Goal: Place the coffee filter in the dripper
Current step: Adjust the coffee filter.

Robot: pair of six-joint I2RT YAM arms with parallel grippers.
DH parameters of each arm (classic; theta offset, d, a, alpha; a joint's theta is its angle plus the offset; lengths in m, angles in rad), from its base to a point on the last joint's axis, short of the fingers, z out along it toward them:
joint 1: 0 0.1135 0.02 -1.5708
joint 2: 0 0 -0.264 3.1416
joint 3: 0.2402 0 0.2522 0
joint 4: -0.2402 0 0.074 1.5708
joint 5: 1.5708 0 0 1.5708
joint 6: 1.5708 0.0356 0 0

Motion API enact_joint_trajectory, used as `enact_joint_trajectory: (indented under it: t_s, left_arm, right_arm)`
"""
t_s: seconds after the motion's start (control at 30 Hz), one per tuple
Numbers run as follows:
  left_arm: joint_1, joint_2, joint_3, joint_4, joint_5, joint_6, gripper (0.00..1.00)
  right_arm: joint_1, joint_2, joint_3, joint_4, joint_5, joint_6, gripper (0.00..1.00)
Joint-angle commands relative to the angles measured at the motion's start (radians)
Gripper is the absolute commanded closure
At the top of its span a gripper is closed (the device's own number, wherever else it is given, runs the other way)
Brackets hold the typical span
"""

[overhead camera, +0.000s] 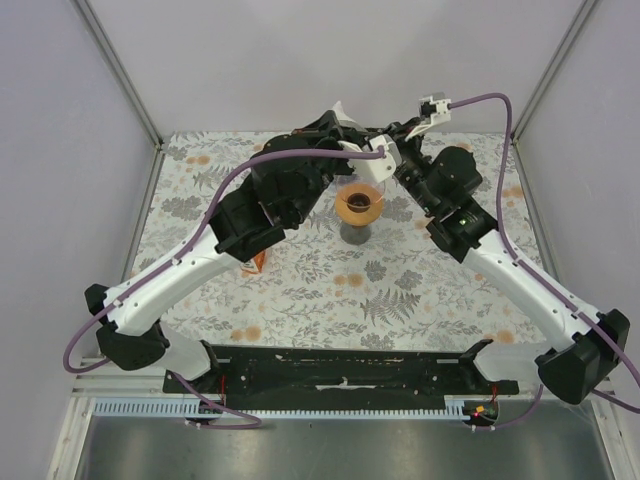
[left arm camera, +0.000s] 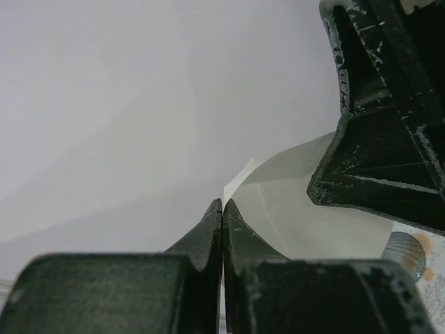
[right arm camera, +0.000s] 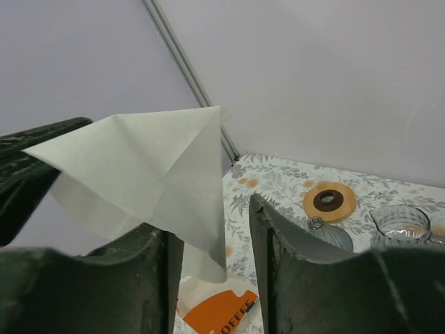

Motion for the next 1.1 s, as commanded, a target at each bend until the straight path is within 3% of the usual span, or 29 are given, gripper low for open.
enact_joint_trajectory:
  t_s: [0.0, 0.23, 0.4, 0.47, 0.67, 0.77, 0.93, 1.07]
  left_arm:
    - [0.004, 0.038, 0.099, -0.083, -0.026, -0.14, 0.98]
    - [0.09, 0.147, 0.286, -0.362, 0.018, -0.447, 0.98]
    - [0.171, 0.335, 0.587, -0.693, 0.145, -0.695, 0.98]
    - [0.214, 0.362, 0.635, -0.746, 0.228, -0.789, 0.98]
    - [0.309, 0.353, 0.6, -0.743, 0.506, -1.014, 0.98]
    - [0.323, 0.337, 0.575, -0.706, 0.592, -1.103, 0.98]
    - [0.328, 0.31, 0.508, -0.656, 0.655, -1.162, 0.98]
    - [0.328, 0.27, 0.4, -0.593, 0.661, -1.171, 0.98]
  right_arm:
    - [-0.004, -0.086, 0.011, 0.009, -0.06, -0.077, 0.47]
    - [-0.038, -0.218, 0.024, -0.255, -0.198, -0.317, 0.33]
    - [-0.052, -0.315, 0.076, -0.473, -0.278, -0.524, 0.3]
    - [-0.052, -0.326, 0.122, -0.548, -0.272, -0.57, 0.29]
    - [-0.053, -0.271, 0.29, -0.787, -0.293, -0.695, 0.28]
    - [-0.055, -0.211, 0.363, -0.85, -0.283, -0.674, 0.27]
    - [-0.055, -0.067, 0.512, -0.948, -0.263, -0.624, 0.27]
    - [-0.055, -0.004, 0.525, -0.969, -0.169, -0.655, 0.27]
